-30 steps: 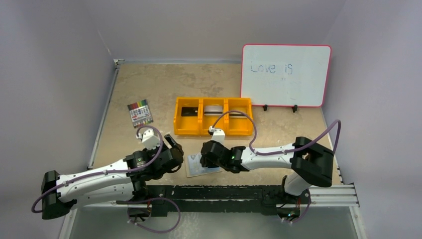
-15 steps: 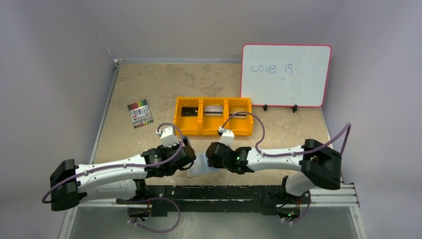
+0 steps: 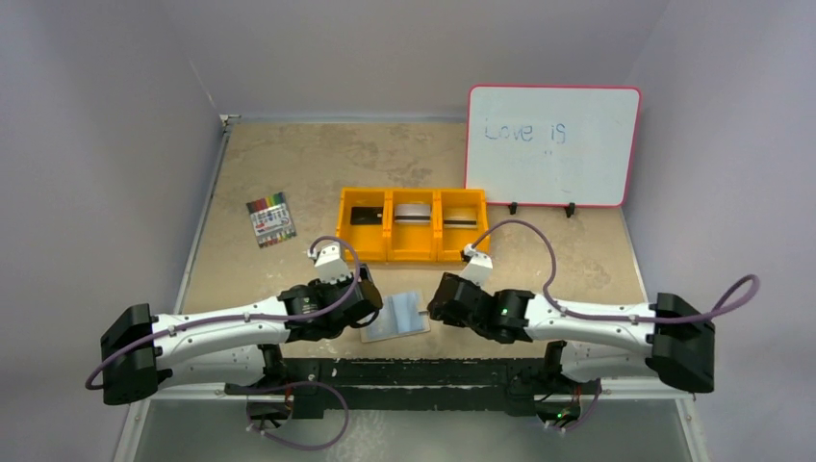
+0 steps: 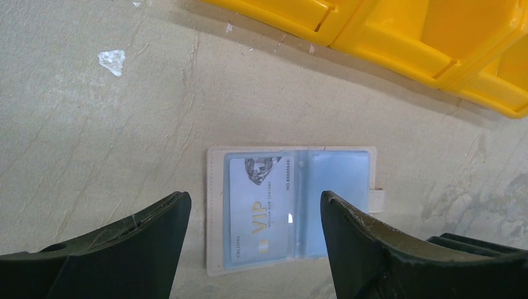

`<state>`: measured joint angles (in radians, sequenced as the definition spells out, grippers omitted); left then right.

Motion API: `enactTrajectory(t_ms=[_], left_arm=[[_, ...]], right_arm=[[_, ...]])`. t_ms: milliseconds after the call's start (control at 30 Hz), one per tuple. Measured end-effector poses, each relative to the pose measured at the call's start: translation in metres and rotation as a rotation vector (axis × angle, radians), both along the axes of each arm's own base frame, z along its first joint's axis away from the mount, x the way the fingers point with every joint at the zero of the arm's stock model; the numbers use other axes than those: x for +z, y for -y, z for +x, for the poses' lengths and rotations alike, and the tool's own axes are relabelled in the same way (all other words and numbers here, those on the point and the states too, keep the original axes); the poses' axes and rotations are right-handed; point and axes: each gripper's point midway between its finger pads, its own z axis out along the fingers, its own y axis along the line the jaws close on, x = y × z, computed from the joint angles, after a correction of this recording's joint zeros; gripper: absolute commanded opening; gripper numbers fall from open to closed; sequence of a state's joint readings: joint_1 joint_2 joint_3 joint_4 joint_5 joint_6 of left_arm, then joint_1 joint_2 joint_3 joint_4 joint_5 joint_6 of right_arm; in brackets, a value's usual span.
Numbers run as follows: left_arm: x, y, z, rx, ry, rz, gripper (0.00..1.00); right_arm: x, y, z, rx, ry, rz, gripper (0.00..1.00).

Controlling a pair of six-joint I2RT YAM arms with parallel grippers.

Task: Take the credit cards out of the card holder

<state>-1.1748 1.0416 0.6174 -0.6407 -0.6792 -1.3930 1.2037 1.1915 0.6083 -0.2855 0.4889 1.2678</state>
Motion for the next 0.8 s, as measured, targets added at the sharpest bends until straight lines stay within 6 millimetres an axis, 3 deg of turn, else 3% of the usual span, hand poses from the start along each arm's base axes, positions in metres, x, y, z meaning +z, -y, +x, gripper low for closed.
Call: enactTrajectory(t_ms=[133,333,467,633,800], left_arm=[[0.0,0.0,0.0,0.002,0.0,0.001,0.75],[0.003,-0.004,0.0,0.011,0.005,-0.002,0.75],[0.011,-0.005,-0.001,0.013,0.018,-0.033,0.73],[0.01,-0.007,-0.002,0.013,0.021,-0.046,0.69],[-0.001,-0.009,-0.005,0.003,0.002,-0.032,0.67]], right_arm=[[0.029,-0.01,0.003,0.037,0.059,0.093,0.48],[0.055,-0.051,0.005,0.169,0.119,0.237,0.38],[0.033,-0.081,0.005,0.248,0.071,0.252,0.36],[-0.008,-0.097,0.002,0.302,-0.034,0.228,0.33],[-0.01,-0.108,0.009,0.32,-0.061,0.294,0.32]])
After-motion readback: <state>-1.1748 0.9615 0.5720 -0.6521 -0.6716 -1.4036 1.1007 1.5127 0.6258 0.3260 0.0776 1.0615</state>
